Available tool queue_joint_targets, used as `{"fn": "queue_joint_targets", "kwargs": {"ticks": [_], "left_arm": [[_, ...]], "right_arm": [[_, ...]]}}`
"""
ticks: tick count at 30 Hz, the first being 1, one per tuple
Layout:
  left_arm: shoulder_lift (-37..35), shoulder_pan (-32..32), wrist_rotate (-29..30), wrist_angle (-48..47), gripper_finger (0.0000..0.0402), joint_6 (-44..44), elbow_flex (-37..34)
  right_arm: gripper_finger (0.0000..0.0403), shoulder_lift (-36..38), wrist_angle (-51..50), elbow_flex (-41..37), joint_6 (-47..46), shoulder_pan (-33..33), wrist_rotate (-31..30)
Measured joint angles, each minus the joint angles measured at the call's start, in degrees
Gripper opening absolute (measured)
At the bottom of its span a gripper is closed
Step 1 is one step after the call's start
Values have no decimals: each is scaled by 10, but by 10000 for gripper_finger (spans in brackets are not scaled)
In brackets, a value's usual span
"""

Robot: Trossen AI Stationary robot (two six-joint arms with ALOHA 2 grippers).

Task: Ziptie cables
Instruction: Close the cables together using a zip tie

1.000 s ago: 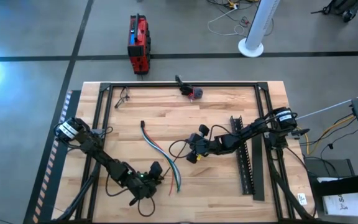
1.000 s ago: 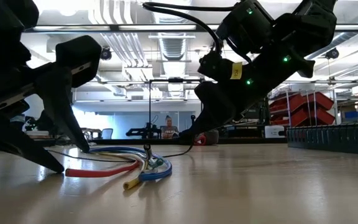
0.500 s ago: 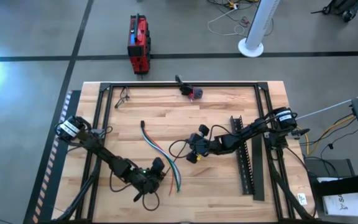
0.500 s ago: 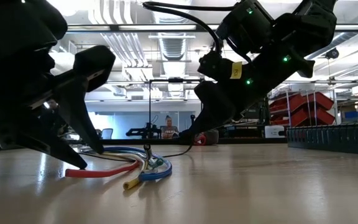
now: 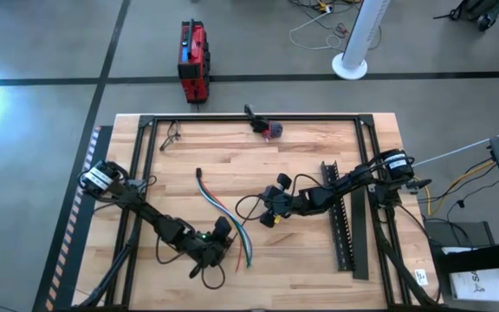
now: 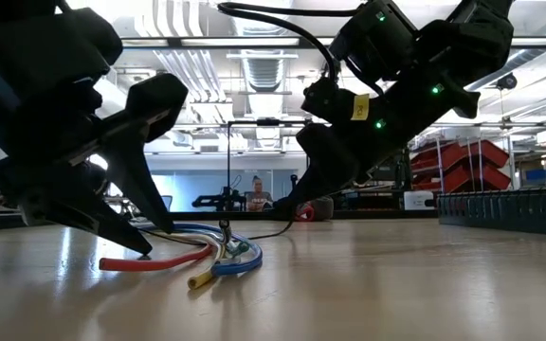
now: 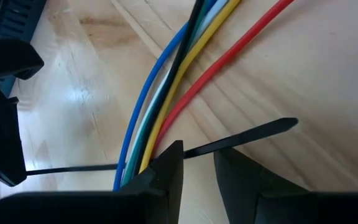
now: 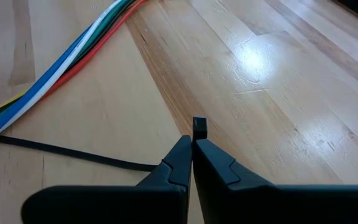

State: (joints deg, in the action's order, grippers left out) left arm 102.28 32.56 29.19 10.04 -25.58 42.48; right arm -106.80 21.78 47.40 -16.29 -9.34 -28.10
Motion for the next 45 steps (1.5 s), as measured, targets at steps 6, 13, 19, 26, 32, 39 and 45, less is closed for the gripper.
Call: {"fn": "queue_joint_targets", "kwargs": {"ticks": [6,13,19,26,32,39,45], "left_arm": [[0,-2,1,1,74,2,0],[0,-3,5,13,29,3,0],[1,-6,14,32,5,53,-1],[-22,-16,22,49,1,130,3],[-62,-27,9,51,0,169,5],[-94,-55,-57,40,0,280,-6],[-115,-98,-191,43,0,423,-30]], "right_arm": [[0,0,0,0,4,0,0],[0,0,0,0,4,0,0],[0,0,1,0,4,0,0],[0,2,56,0,27,-9,9],[0,2,82,17,65,-28,15],[0,2,81,42,110,-58,9],[0,2,52,63,135,-87,-55]]}}
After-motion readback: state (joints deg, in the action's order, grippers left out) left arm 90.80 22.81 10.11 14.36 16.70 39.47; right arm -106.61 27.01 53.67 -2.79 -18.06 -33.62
